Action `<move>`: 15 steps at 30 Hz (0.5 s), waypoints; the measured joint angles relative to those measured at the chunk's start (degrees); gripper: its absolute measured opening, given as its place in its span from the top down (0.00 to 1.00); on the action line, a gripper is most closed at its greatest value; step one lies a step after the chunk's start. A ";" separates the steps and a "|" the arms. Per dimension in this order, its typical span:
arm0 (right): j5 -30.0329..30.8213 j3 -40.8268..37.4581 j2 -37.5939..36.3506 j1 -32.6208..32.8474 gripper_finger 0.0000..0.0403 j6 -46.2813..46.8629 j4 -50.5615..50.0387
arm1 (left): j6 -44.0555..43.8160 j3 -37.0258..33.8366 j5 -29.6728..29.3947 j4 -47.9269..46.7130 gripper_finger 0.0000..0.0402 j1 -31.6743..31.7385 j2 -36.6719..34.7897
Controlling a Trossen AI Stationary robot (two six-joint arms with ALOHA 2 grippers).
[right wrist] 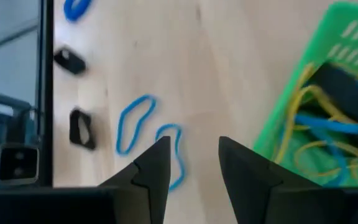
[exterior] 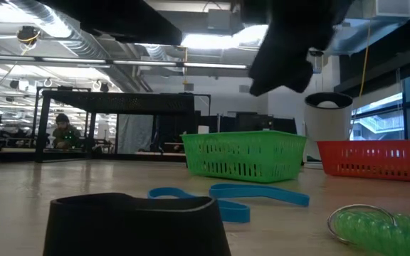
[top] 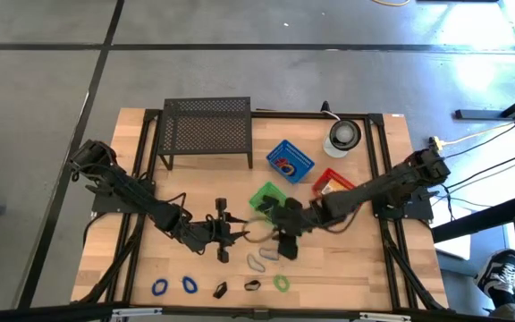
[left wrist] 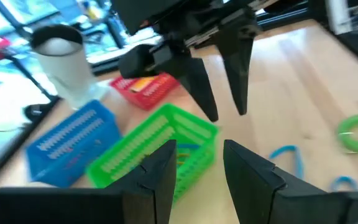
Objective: Pick & Place Office Desk Supplies
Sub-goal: Put the blue rubber band into the blue basket
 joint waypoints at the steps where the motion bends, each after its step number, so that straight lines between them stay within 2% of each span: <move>1: 1.03 -0.03 0.03 1.28 0.66 0.02 0.14 | -0.78 0.00 1.36 -0.02 0.68 0.00 0.00; 3: 4.15 -0.02 0.03 3.70 0.66 0.11 1.84 | -2.34 0.00 4.21 -0.72 0.68 0.00 0.00; 6: 12.06 -0.03 0.03 7.08 0.66 0.68 3.03 | -4.68 0.00 7.58 -2.08 0.68 0.00 0.00; 9: 18.89 0.06 1.01 9.22 0.66 2.52 5.39 | -7.40 0.00 7.77 -2.84 0.68 -0.33 0.00; 15: 18.97 0.02 5.85 10.41 0.62 4.56 10.04 | -8.67 -0.01 9.10 -3.29 0.68 -0.79 0.00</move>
